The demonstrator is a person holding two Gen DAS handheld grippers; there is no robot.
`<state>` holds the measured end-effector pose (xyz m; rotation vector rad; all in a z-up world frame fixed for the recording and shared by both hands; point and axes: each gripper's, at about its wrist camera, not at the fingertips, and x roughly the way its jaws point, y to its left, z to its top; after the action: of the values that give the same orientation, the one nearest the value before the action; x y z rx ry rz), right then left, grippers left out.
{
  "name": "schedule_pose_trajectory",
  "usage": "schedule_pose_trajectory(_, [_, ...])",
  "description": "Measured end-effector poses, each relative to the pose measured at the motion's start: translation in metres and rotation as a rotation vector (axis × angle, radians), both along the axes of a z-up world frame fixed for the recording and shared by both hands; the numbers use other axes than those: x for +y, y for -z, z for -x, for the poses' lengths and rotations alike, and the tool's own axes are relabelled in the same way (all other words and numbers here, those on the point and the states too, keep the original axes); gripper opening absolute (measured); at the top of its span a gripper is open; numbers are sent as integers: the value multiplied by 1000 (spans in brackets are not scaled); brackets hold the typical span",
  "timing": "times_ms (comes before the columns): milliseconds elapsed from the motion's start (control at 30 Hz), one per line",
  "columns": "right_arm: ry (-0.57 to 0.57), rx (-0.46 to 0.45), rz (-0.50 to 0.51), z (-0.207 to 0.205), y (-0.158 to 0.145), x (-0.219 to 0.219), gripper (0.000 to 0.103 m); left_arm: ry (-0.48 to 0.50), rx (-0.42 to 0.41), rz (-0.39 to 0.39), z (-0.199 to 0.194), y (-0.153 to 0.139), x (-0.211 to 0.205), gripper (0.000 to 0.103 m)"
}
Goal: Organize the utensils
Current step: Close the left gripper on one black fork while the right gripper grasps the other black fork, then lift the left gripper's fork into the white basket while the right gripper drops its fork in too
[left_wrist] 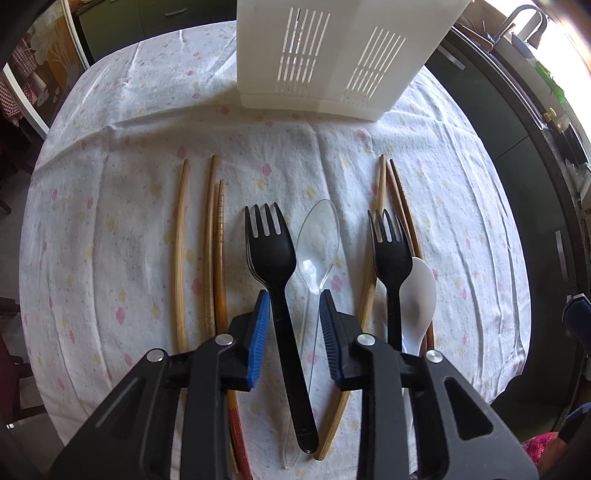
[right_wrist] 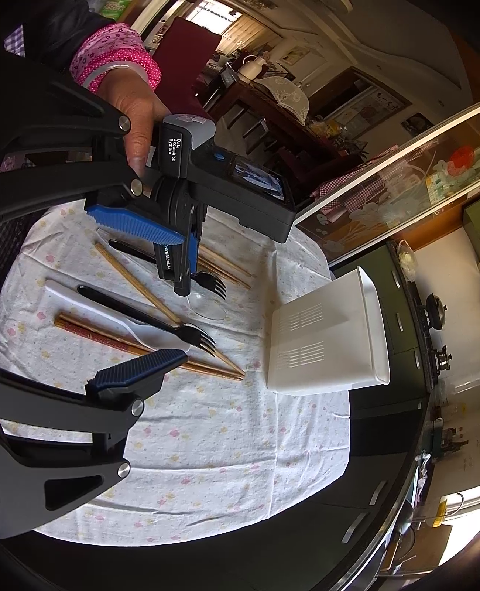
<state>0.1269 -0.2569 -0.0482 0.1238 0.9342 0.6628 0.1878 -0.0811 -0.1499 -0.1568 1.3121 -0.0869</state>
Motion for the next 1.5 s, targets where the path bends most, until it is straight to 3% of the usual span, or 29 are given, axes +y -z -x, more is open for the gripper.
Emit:
schedule_pose_trajectory(67, [2,2,4,-2,0,1,59,-5,-9,6,-2,-3,2,9])
schedule_pose_trajectory(233, [-17,58,4,-24,10,6,57,-1,-40,35,-1,-10,9,9])
schedule_pose_trajectory(267, [-27,91,-16,-32,15,8,55,-1,-47,36,-1,-11,10,9])
schedule_pose_trajectory(333, [-48,179,-51,-51,30,12,42,0,-62,34,3,-15,12,9])
schedule_pose_trajectory(433, [-59,274,-57,-74,51,20,34,3,-82,35,10,-23,19,9])
schedule_pose_trajectory(767, [-7,331,50,-109,88,33,33,32,-126,13,19,-39,21,9])
schedule_pose_trajectory(867, [-12,340,68,-111,95,38,33,40,-135,1,22,-41,21,9])
schedule_pose_trajectory(1000, [-4,313,90,-112,101,50,7,49,-139,3,22,-43,19,9])
schedule_pose_trajectory(1333, [-7,238,24,-98,74,47,3,56,-154,-3,23,-47,20,9])
schedule_pose_trajectory(1500, [9,142,-71,-85,37,32,3,62,-208,23,25,-68,22,9])
